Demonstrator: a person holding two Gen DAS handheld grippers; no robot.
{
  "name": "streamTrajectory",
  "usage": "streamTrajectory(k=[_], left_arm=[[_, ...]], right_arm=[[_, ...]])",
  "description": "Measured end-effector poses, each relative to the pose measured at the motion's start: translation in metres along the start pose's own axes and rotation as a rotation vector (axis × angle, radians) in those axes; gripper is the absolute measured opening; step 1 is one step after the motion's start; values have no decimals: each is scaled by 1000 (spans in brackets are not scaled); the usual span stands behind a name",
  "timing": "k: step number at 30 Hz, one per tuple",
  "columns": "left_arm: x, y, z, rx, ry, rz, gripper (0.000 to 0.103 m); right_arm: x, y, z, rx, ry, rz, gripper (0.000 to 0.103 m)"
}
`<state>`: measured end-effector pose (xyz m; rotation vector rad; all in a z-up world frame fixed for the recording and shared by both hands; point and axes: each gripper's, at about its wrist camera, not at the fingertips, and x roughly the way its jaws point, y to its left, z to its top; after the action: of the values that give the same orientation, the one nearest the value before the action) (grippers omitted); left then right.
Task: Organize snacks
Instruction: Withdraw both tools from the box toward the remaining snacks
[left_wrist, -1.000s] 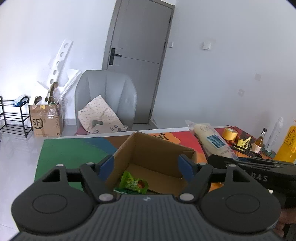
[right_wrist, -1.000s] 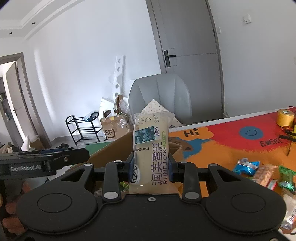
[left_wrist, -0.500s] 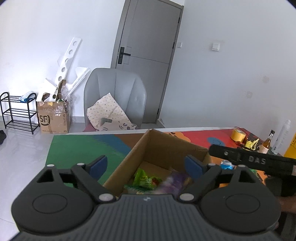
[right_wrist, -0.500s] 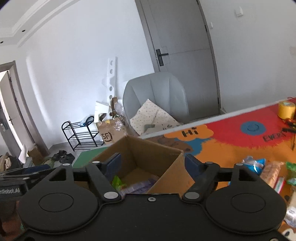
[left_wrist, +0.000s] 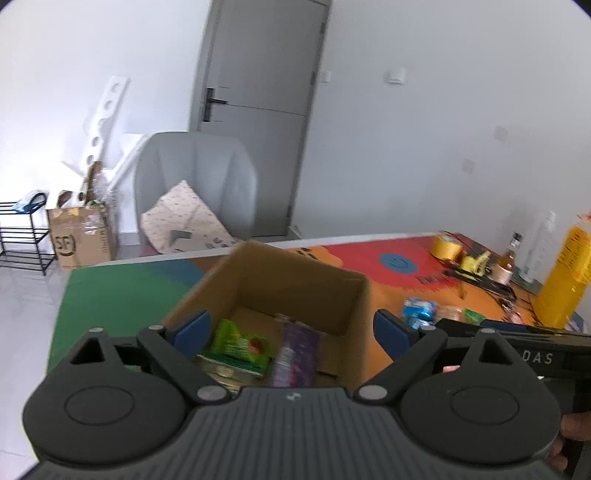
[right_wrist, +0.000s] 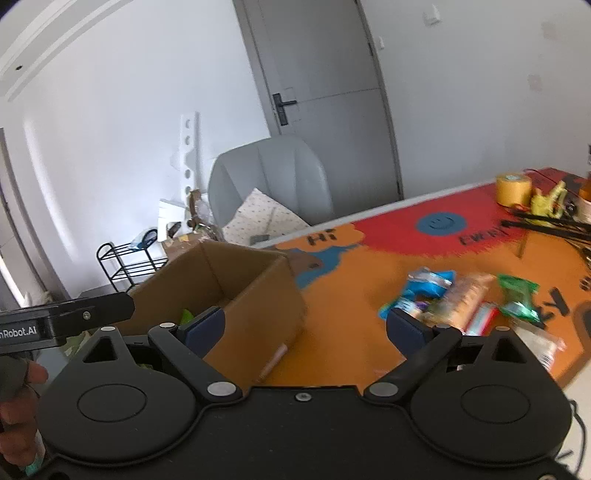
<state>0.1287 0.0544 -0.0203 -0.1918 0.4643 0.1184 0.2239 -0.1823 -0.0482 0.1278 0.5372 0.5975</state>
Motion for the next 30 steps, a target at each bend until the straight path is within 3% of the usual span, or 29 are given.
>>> streamTrajectory(k=[5, 18, 30], left_arm=[[0, -18, -4, 20, 9, -20, 95], [5, -69, -18, 75, 53, -84, 102], [20, -103, -27, 110, 79, -129, 102]], right_arm=[[-19, -16, -6, 35, -29, -18, 103], [-50, -65, -26, 110, -45, -86, 103], [-63, -95, -40, 142, -43, -123, 103]])
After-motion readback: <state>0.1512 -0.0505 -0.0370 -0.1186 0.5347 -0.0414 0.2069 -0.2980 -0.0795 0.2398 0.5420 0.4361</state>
